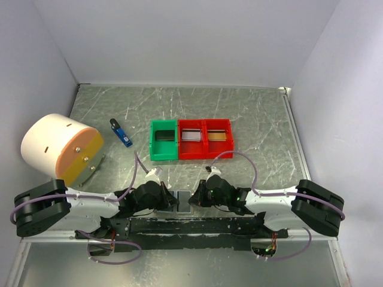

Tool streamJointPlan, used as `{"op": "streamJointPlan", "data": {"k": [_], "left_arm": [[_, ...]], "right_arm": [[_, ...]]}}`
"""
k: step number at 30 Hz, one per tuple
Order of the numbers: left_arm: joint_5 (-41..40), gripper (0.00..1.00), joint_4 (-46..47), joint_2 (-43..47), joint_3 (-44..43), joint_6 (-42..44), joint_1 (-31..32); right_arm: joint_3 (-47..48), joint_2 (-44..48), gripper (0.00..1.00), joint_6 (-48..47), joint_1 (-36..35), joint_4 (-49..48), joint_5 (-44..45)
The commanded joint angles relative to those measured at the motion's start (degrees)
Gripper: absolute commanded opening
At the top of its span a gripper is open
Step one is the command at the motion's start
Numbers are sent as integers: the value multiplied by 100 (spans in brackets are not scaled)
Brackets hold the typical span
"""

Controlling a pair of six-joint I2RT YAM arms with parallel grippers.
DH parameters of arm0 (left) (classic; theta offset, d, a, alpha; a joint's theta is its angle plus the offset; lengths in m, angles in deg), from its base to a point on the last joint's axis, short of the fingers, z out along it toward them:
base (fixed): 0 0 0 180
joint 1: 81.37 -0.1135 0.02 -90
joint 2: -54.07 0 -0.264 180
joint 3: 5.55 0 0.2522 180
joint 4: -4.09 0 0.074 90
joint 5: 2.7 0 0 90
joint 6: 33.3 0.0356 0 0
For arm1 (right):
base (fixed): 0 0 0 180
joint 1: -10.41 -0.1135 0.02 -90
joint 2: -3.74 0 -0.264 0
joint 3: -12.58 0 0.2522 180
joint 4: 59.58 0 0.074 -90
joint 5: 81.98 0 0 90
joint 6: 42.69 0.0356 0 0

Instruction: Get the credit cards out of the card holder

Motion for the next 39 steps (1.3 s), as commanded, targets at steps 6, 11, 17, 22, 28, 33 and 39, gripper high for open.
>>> {"op": "streamJointPlan", "data": {"k": [6, 11, 17, 22, 28, 33, 39], "left_arm": [[109, 7, -92, 565, -130, -71, 25], [-47, 7, -577, 808, -177, -69, 26], [-186, 7, -1086, 981, -254, -62, 25], [-200, 7, -1147, 987, -254, -49, 25], [-147, 7, -1034, 843, -264, -49, 25], [-137, 7, -1072, 781, -328, -30, 25], [-137, 7, -1048, 796, -327, -36, 25]], "right_arm": [[-231, -169, 12, -41, -30, 844, 103], [-164, -174, 12, -71, -37, 879, 103], [-80, -270, 12, -116, -37, 871, 62], [91, -224, 13, -277, -38, 924, -14], [633, 307, 14, -794, -45, 1346, -191], [1056, 387, 16, -1106, -46, 1583, -326], [1202, -252, 17, -1082, -97, 1274, -596]]}}
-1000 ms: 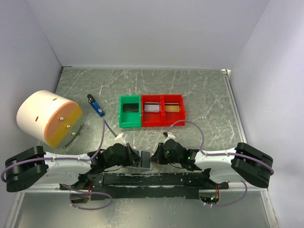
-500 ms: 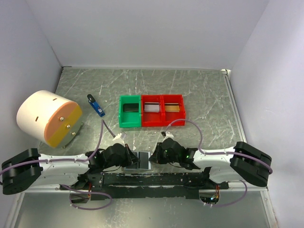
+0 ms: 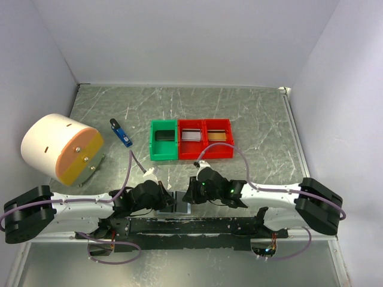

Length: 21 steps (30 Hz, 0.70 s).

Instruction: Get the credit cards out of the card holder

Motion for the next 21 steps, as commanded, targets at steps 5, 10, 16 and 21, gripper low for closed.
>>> {"op": "streamJointPlan", "data": {"k": [5, 10, 16, 21], "left_arm": [[-52, 7, -128, 98, -211, 41, 23], [-112, 7, -165, 207, -170, 21, 23], [-188, 7, -567, 323, -323, 91, 23], [-230, 7, -697, 406, -325, 85, 23]], "right_arm": [[36, -730, 18, -86, -52, 415, 227], [-262, -665, 18, 112, -49, 353, 346], [-476, -610, 18, 231, -20, 261, 391], [-447, -655, 18, 202, -23, 232, 356]]}}
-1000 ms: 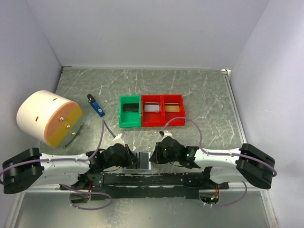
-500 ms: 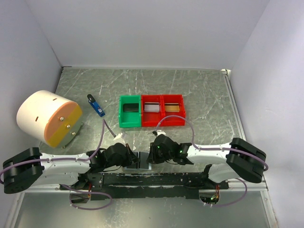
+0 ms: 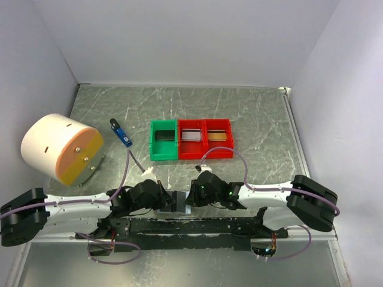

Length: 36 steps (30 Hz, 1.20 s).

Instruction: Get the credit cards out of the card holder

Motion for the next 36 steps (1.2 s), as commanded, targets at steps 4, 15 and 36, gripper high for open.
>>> {"op": "streamJointPlan", "data": {"k": [4, 15, 36], "left_arm": [[-158, 7, -144, 120, -154, 68, 28], [-44, 7, 164, -74, -115, 54, 23], [227, 25, 1717, -178, 544, -190, 10]], "right_arm": [[-11, -12, 18, -286, 12, 413, 50], [577, -138, 26, -492, 16, 326, -113], [-474, -375, 28, 353, 14, -504, 108]]}}
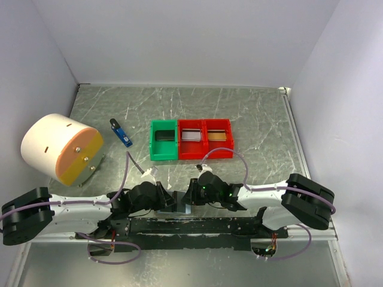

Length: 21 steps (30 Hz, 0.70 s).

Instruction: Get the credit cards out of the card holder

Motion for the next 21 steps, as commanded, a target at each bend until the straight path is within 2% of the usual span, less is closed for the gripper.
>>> {"op": "streamJointPlan", "data": {"k": [1, 6, 11, 15, 21], "left_arm": [[252, 25, 1159, -128, 237, -166, -1], [327, 25, 1472, -230, 321, -223, -12], [313, 19, 1387, -205, 299, -228, -12], [183, 12, 942, -40, 241, -256, -12], [-42, 8, 89, 459, 180, -247, -5]], "right_arm": [[-251, -186, 28, 1, -3, 373, 85], [-287, -228, 28, 18, -1, 291, 50], [-278, -244, 27, 2, -4, 348, 64], [-250, -199, 27, -19, 1, 528, 168], [-193, -137, 27, -76, 3, 714, 247]]}}
